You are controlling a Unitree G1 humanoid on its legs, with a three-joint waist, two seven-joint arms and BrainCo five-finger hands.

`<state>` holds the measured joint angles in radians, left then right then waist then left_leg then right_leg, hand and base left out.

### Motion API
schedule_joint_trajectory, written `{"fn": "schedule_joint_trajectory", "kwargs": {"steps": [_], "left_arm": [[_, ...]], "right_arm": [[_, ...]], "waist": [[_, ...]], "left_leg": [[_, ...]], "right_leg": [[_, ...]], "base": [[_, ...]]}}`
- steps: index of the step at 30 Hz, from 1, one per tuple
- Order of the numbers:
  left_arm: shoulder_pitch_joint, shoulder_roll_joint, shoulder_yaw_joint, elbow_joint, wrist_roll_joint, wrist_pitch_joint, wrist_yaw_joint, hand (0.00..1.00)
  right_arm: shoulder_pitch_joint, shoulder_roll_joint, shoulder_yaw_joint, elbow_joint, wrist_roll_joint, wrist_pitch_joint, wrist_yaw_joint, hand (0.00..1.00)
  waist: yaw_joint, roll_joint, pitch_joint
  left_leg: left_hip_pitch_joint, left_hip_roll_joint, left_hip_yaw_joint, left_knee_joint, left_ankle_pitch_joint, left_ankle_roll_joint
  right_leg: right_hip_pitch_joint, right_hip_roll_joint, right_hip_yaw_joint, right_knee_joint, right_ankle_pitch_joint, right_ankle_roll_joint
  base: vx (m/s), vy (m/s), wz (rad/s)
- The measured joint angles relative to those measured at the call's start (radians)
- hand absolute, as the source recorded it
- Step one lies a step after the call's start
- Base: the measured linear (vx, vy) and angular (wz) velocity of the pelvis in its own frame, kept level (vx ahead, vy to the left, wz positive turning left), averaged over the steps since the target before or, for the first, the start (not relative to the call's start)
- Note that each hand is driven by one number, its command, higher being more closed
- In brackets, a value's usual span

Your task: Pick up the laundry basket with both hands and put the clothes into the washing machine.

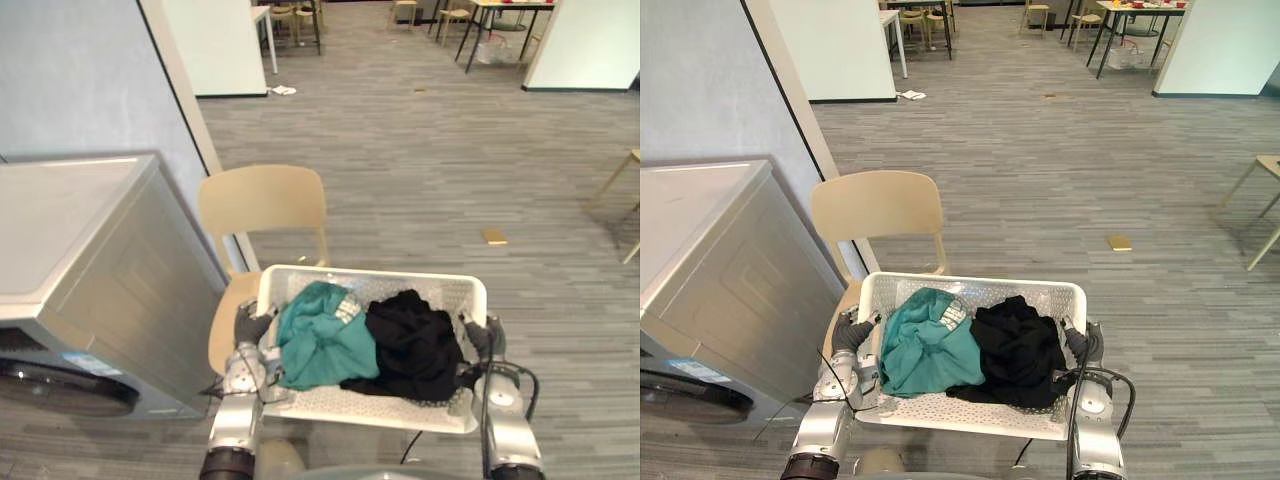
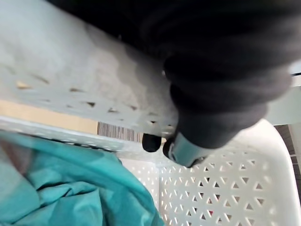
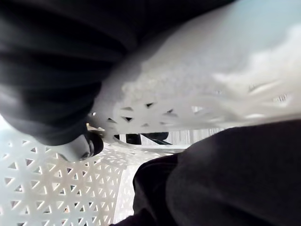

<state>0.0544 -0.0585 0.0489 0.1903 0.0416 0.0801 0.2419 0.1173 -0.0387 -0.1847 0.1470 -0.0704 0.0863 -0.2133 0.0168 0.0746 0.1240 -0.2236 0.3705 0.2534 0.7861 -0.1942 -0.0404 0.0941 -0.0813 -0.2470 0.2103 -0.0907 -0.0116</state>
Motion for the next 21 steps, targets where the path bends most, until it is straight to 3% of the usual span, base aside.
{"fn": "schedule_joint_trajectory", "kwargs": {"steps": [2,3,4,5,6,8,11,16,21], "left_arm": [[0.0,0.001,0.0,0.0,0.001,0.004,0.0,1.0],[0.002,-0.002,-0.002,0.0,0.001,0.004,0.0,1.0],[-0.01,0.01,0.003,0.016,0.0,0.004,0.001,1.0],[-0.011,0.019,0.004,0.016,0.005,0.006,0.002,1.0],[-0.009,0.051,0.005,0.015,0.012,0.006,0.002,1.0],[-0.006,0.068,0.021,0.015,0.011,0.011,0.002,1.0],[-0.005,0.066,0.032,0.012,0.012,0.012,0.001,1.0],[-0.03,0.061,0.032,0.0,0.011,0.013,0.003,1.0],[-0.327,0.106,0.018,0.063,0.004,0.012,0.065,1.0]], "right_arm": [[0.001,-0.001,0.0,0.008,0.001,-0.001,0.001,1.0],[0.004,-0.012,0.0,0.008,0.002,-0.003,0.002,1.0],[-0.008,0.003,0.003,0.048,0.003,-0.01,0.004,1.0],[0.001,0.019,0.005,0.054,0.004,-0.01,0.003,1.0],[0.008,0.051,0.006,0.057,0.004,-0.011,0.005,1.0],[-0.002,0.072,0.009,0.073,0.001,-0.011,0.021,1.0],[-0.008,0.07,0.019,0.073,-0.001,-0.011,0.021,1.0],[-0.099,0.025,0.015,0.133,-0.004,-0.011,0.017,1.0],[-0.426,-0.079,-0.012,0.243,0.023,-0.008,-0.028,1.0]], "waist": [[0.0,0.0,0.0],[0.0,0.029,-0.008],[-0.005,0.023,-0.006],[-0.003,0.005,-0.007],[0.001,-0.036,-0.006],[0.012,-0.068,-0.005],[0.024,-0.067,-0.005],[0.02,-0.069,0.009],[0.025,-0.065,0.184]], "left_leg": [[0.012,-0.059,-0.037,-0.262,0.034,-0.031],[0.026,-0.082,-0.105,-0.421,0.189,-0.053],[0.028,-0.106,-0.139,-0.411,0.182,-0.072],[0.037,-0.122,-0.14,-0.419,0.171,-0.067],[0.043,-0.164,-0.133,-0.439,0.159,-0.058],[0.047,-0.209,-0.112,-0.464,0.154,-0.048],[0.05,-0.234,-0.098,-0.482,0.159,-0.037],[0.016,-0.228,-0.093,-0.536,0.206,-0.038],[-0.103,-0.202,-0.107,-0.584,0.294,-0.029]], "right_leg": [[0.017,-0.039,0.001,0.009,-0.019,0.039],[0.026,-0.039,0.005,0.02,-0.051,0.094],[0.035,-0.06,0.016,0.04,-0.084,0.143],[0.038,-0.079,0.015,0.043,-0.084,0.143],[0.042,-0.115,0.015,0.033,-0.091,0.155],[0.042,-0.152,0.028,0.006,-0.082,0.163],[0.043,-0.169,0.032,-0.022,-0.061,0.178],[-0.011,-0.154,0.03,-0.045,-0.043,0.181],[-0.175,-0.125,0.037,0.027,-0.029,0.171]], "base": [[0.23,0.215,-0.01],[0.19,0.285,0.02],[0.16,0.287,0.06],[0.17,0.305,0.16],[0.13,0.193,0.16],[0.14,0.165,0.09],[0.07,0.077,-0.07],[0.01,-0.009,-0.03],[-0.14,-0.001,0.02]]}}
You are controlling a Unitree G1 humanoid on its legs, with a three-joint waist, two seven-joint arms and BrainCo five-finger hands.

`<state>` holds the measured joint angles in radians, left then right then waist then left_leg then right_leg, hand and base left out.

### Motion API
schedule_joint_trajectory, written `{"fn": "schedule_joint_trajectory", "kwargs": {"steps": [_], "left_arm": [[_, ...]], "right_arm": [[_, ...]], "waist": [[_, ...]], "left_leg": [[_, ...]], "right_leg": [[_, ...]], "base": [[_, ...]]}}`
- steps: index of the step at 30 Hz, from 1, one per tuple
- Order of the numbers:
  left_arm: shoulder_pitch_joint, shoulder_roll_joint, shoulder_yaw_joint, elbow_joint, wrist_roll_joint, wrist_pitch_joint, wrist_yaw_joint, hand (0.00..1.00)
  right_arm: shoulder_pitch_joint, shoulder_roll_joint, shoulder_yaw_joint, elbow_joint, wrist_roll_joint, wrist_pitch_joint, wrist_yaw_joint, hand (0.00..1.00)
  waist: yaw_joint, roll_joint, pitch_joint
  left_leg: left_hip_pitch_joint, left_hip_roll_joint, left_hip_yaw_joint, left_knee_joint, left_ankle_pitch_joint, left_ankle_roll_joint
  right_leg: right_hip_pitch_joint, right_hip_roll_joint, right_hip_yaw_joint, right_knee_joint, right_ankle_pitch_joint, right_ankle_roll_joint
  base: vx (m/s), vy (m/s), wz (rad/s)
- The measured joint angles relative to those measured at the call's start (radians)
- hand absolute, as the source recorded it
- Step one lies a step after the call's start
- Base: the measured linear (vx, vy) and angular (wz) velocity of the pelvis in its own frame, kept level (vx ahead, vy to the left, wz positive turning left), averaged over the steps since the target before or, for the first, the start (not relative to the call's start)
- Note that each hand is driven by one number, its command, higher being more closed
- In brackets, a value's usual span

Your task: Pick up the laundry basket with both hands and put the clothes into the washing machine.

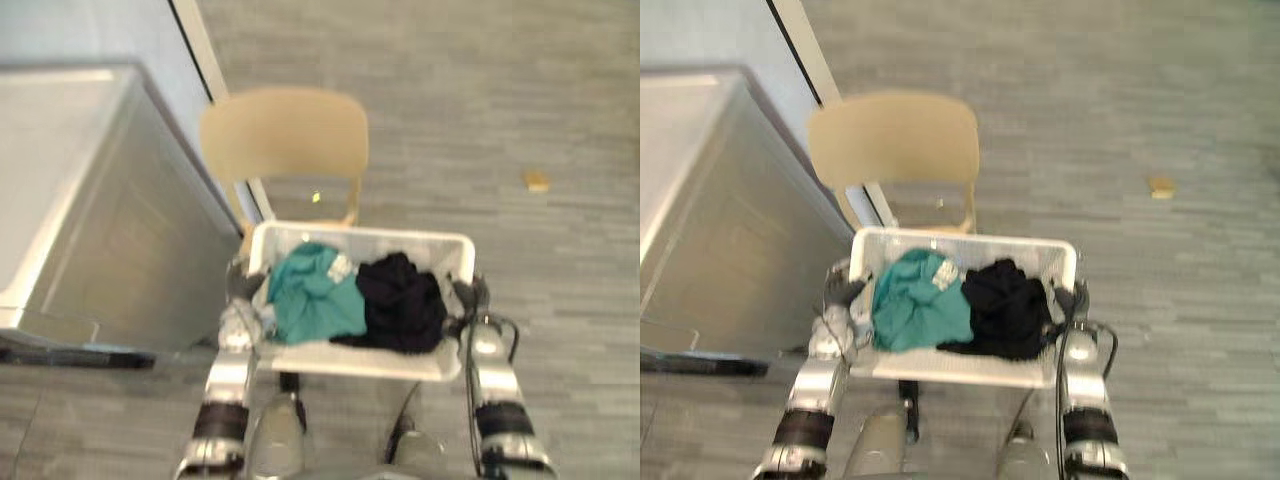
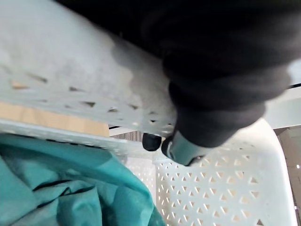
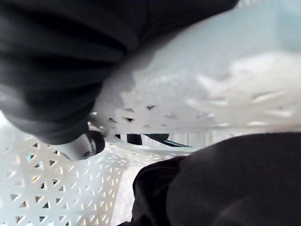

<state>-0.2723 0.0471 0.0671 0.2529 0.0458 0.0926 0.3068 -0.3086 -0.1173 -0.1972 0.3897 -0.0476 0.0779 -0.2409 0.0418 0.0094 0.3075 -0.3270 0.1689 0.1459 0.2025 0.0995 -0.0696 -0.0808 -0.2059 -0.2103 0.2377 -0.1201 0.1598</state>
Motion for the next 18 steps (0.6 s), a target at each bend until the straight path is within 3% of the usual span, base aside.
{"fn": "schedule_joint_trajectory", "kwargs": {"steps": [5,10,18], "left_arm": [[-0.314,0.111,0.003,0.128,-0.057,-0.003,0.04,1.0],[-0.54,0.183,0.027,0.212,-0.118,-0.019,0.067,1.0],[-0.627,0.214,0.069,0.227,-0.144,-0.019,0.064,1.0]], "right_arm": [[-0.323,-0.086,0.001,0.092,0.05,0.013,-0.029,1.0],[-0.488,-0.093,0.001,0.114,0.119,0.017,-0.075,1.0],[-0.583,-0.089,0.002,0.114,0.151,0.02,-0.09,1.0]], "waist": [[0.021,-0.001,0.124],[0.037,-0.001,0.129],[0.054,0.005,0.158]], "left_leg": [[-0.084,0.007,0.009,-0.014,0.042,0.014],[-0.186,0.022,0.008,-0.017,0.063,0.019],[-0.233,0.045,-0.005,-0.008,0.067,0.012]], "right_leg": [[-0.135,0.0,0.031,0.059,0.016,-0.001],[-0.238,0.002,0.018,0.083,0.019,-0.001],[-0.278,0.016,-0.025,0.111,0.021,-0.004]], "base": [[-0.13,0.021,-0.12],[0.0,-0.022,0.03],[0.03,-0.033,0.03]]}}
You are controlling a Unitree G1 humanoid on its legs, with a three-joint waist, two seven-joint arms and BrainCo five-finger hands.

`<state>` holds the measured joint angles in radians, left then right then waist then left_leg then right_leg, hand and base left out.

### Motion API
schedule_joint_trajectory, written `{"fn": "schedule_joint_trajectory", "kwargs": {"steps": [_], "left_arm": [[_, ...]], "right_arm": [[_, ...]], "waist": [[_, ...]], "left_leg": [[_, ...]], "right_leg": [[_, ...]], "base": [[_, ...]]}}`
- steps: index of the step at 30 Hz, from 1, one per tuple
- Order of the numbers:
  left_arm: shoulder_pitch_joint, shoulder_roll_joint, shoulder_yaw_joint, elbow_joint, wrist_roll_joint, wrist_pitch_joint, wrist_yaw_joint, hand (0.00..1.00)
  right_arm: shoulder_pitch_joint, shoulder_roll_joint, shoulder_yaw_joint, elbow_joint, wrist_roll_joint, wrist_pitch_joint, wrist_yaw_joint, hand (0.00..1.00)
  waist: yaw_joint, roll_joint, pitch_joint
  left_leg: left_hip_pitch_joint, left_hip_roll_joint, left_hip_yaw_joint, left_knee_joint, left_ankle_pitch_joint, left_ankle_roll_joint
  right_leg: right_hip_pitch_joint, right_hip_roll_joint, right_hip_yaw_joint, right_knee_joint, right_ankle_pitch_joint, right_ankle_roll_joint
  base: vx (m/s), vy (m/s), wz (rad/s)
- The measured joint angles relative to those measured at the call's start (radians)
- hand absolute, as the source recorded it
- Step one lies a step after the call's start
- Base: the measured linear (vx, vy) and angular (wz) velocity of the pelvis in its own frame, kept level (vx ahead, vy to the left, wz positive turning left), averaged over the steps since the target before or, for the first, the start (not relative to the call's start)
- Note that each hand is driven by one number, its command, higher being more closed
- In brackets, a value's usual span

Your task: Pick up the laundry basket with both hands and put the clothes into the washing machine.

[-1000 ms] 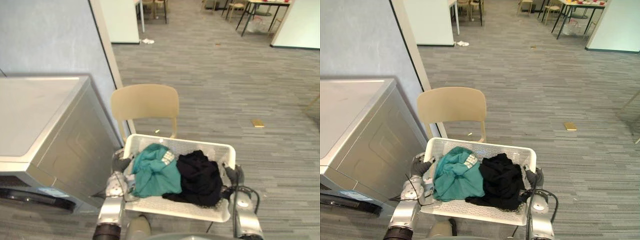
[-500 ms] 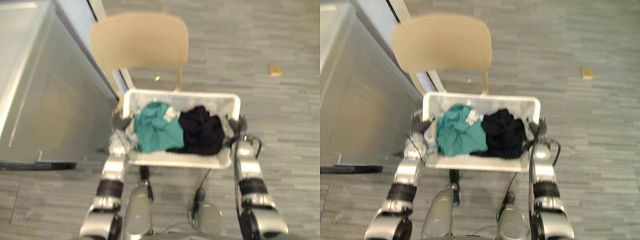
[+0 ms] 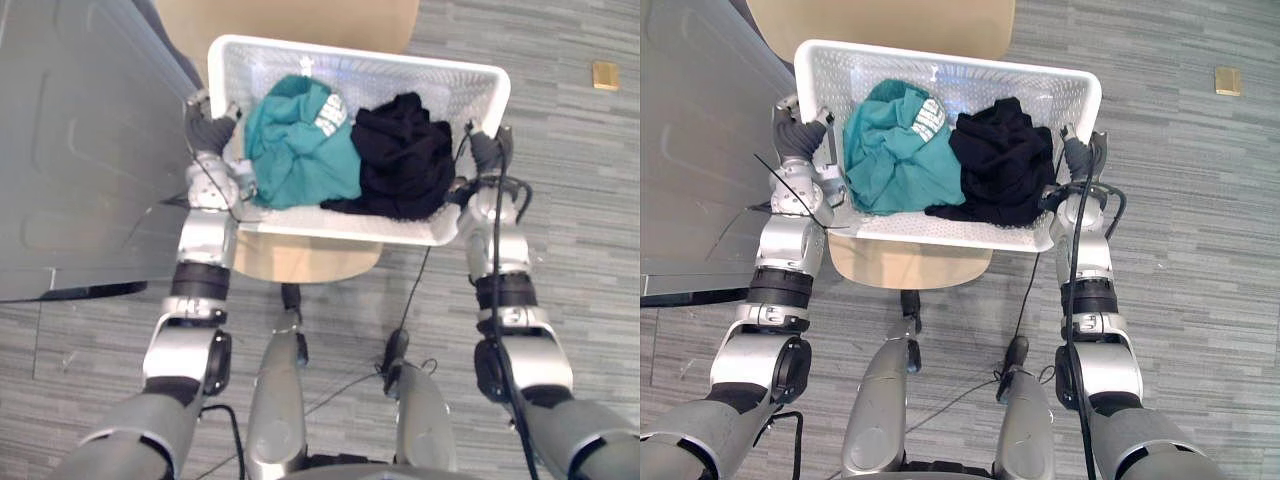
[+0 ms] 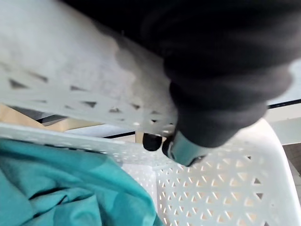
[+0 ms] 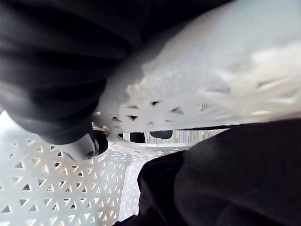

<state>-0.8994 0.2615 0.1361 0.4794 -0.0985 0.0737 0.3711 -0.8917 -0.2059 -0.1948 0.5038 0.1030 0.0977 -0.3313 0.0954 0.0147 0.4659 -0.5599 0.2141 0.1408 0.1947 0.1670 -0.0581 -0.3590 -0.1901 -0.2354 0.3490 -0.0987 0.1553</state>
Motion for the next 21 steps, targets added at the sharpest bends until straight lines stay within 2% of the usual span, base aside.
{"fn": "schedule_joint_trajectory", "kwargs": {"steps": [5,11,13,17,20,21], "left_arm": [[0.0,0.004,0.032,0.007,0.0,0.002,-0.044,1.0],[-0.093,0.048,0.031,0.13,0.016,0.018,-0.103,1.0],[-0.118,0.067,0.032,0.164,0.024,0.026,-0.109,1.0],[-0.151,0.101,0.033,0.205,0.022,0.028,-0.109,1.0],[-0.187,0.108,0.032,0.252,0.022,0.031,-0.13,1.0],[-0.188,0.11,0.032,0.256,0.022,0.031,-0.133,1.0]], "right_arm": [[-0.02,-0.002,0.007,0.0,0.0,0.025,0.01,1.0],[-0.033,-0.011,0.016,0.041,0.006,0.034,0.04,1.0],[-0.092,-0.012,0.02,0.13,0.019,0.034,0.046,1.0],[-0.15,-0.019,0.053,0.195,0.053,0.033,0.046,1.0],[-0.181,-0.025,0.053,0.253,0.069,0.032,0.048,1.0],[-0.189,-0.026,0.054,0.268,0.076,0.032,0.049,0.0]], "waist": [[0.004,0.0,0.008],[0.003,0.0,0.008],[0.003,0.001,0.008],[0.009,0.001,0.008],[0.027,0.001,0.008],[0.028,0.001,0.008]], "left_leg": [[-0.023,0.015,-0.001,0.015,0.0,-0.001],[-0.045,0.022,0.004,0.019,-0.001,-0.001],[-0.057,0.031,0.005,0.029,0.0,-0.002],[-0.071,0.044,0.003,0.027,0.006,-0.011],[-0.077,0.053,0.003,0.018,0.014,-0.02],[-0.077,0.053,0.002,0.016,0.016,-0.023]], "right_leg": [[-0.018,0.004,-0.014,0.018,0.0,-0.001],[-0.041,0.005,-0.022,0.029,-0.003,-0.005],[-0.053,0.01,-0.024,0.038,-0.003,-0.005],[-0.066,0.019,-0.039,0.039,-0.006,-0.01],[-0.072,0.029,-0.042,0.032,-0.003,-0.015],[-0.072,0.03,-0.042,0.032,-0.003,-0.015]], "base": [[0.0,0.0,0.0],[0.0,-0.01,-0.01],[-0.01,-0.035,-0.07],[0.02,-0.05,-0.03],[0.04,-0.05,-0.02],[0.06,-0.036,0.01]]}}
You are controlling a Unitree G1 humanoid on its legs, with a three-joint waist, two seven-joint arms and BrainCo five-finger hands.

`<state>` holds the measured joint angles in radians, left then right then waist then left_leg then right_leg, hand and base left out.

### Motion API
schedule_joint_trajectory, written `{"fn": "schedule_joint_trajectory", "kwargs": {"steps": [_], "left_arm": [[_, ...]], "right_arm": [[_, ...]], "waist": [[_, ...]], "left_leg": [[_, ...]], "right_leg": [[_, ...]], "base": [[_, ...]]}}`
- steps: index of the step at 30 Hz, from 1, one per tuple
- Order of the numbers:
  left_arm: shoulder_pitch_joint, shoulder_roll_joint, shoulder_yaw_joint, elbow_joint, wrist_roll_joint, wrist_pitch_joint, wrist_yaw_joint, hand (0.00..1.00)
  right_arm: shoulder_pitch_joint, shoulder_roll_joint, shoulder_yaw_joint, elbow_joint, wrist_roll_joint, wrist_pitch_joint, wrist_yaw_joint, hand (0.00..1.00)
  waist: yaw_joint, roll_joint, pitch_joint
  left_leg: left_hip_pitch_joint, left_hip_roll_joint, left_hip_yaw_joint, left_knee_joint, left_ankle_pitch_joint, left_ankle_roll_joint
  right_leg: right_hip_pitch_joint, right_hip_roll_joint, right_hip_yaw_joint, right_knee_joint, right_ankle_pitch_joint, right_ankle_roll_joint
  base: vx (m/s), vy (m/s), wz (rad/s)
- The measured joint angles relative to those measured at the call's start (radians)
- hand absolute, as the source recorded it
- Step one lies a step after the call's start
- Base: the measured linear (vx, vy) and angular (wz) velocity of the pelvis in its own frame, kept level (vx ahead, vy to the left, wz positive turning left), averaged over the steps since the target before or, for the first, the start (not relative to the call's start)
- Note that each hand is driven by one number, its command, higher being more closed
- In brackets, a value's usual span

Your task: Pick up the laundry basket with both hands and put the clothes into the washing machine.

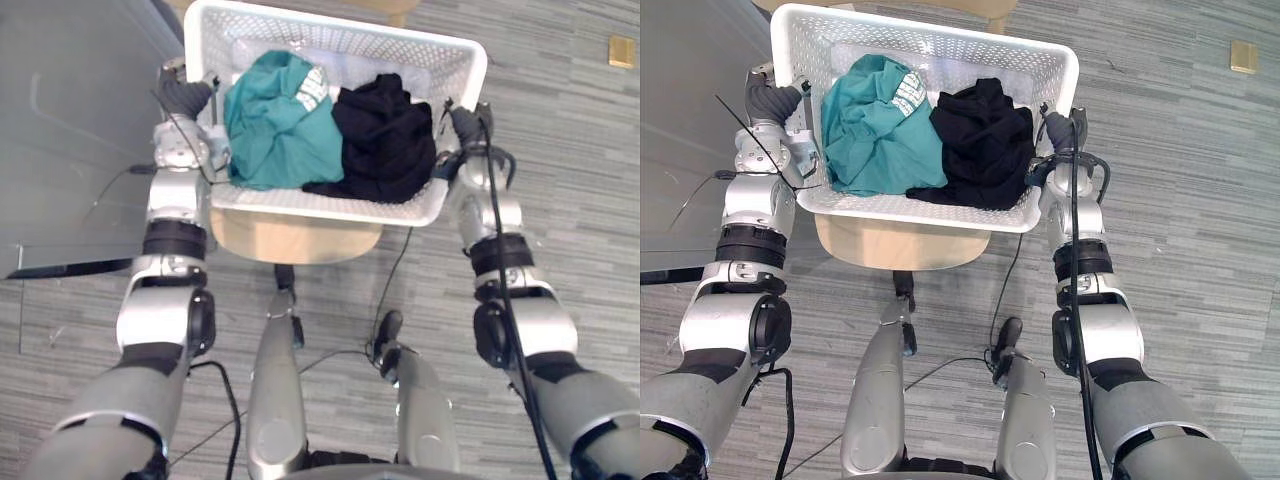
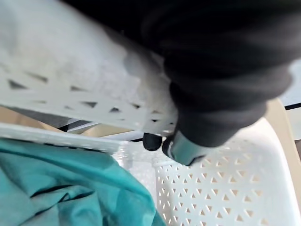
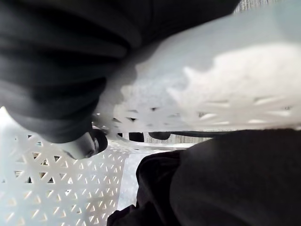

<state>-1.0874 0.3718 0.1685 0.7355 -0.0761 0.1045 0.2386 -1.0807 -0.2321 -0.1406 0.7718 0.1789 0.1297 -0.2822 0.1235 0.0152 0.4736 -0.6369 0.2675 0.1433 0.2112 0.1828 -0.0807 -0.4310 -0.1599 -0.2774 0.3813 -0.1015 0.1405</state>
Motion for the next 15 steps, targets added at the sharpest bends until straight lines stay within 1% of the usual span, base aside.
{"fn": "schedule_joint_trajectory", "kwargs": {"steps": [2,3,4,6,11,13,15], "left_arm": [[-0.003,0.009,0.002,0.018,0.0,0.004,-0.001,1.0],[-0.003,0.013,0.008,0.024,0.0,0.009,-0.001,0.0],[-0.003,0.017,0.03,0.029,0.001,0.01,-0.008,0.0],[-0.007,0.029,0.041,0.031,0.004,0.011,-0.021,0.0],[-0.077,0.046,0.078,0.092,0.01,0.03,-0.02,0.0],[-0.08,0.053,0.078,0.092,0.01,0.03,-0.02,0.0],[-0.08,0.055,0.079,0.093,0.01,0.031,-0.02,0.0]], "right_arm": [[-0.025,0.002,0.007,0.043,0.01,0.001,0.004,0.0],[-0.031,0.002,0.02,0.052,0.022,0.001,0.009,0.0],[-0.031,0.002,0.031,0.056,0.032,0.0,0.025,0.0],[-0.046,0.002,0.037,0.088,0.048,0.003,0.044,0.0],[-0.065,0.007,0.035,0.112,0.088,0.005,0.066,0.0],[-0.068,0.007,0.033,0.112,0.097,0.005,0.072,0.0],[-0.07,0.006,0.027,0.112,0.13,0.005,0.082,0.0]], "waist": [[0.0,0.0,0.0],[0.002,0.0,0.0],[0.002,0.0,0.0],[0.001,0.0,0.0],[0.003,0.0,0.0],[0.003,0.0,0.0],[0.002,0.0,0.0]], "left_leg": [[-0.001,0.004,0.0,-0.003,0.004,-0.005],[-0.001,0.007,0.0,-0.003,0.004,-0.006],[-0.001,0.01,0.0,-0.003,0.005,-0.007],[-0.001,0.014,0.0,-0.003,0.006,-0.008],[-0.001,0.022,-0.002,-0.002,0.007,-0.011],[-0.001,0.025,-0.001,-0.002,0.008,-0.012],[-0.001,0.028,-0.002,-0.002,0.01,-0.014]], "right_leg": [[0.0,0.003,-0.005,0.0,0.0,0.0],[0.001,0.005,-0.01,0.0,0.0,0.0],[0.001,0.007,-0.015,0.001,0.0,0.0],[0.003,0.01,-0.021,0.001,0.0,0.0],[0.004,0.017,-0.024,0.002,0.002,-0.003],[0.004,0.019,-0.024,0.002,0.002,-0.003],[0.004,0.022,-0.027,0.006,0.0,-0.005]], "base": [[0.05,-0.029,0.02],[0.05,-0.044,0.0],[0.06,-0.053,0.0],[0.05,-0.043,0.0],[0.03,-0.027,-0.01],[0.01,-0.015,-0.01],[0.01,-0.031,-0.01]]}}
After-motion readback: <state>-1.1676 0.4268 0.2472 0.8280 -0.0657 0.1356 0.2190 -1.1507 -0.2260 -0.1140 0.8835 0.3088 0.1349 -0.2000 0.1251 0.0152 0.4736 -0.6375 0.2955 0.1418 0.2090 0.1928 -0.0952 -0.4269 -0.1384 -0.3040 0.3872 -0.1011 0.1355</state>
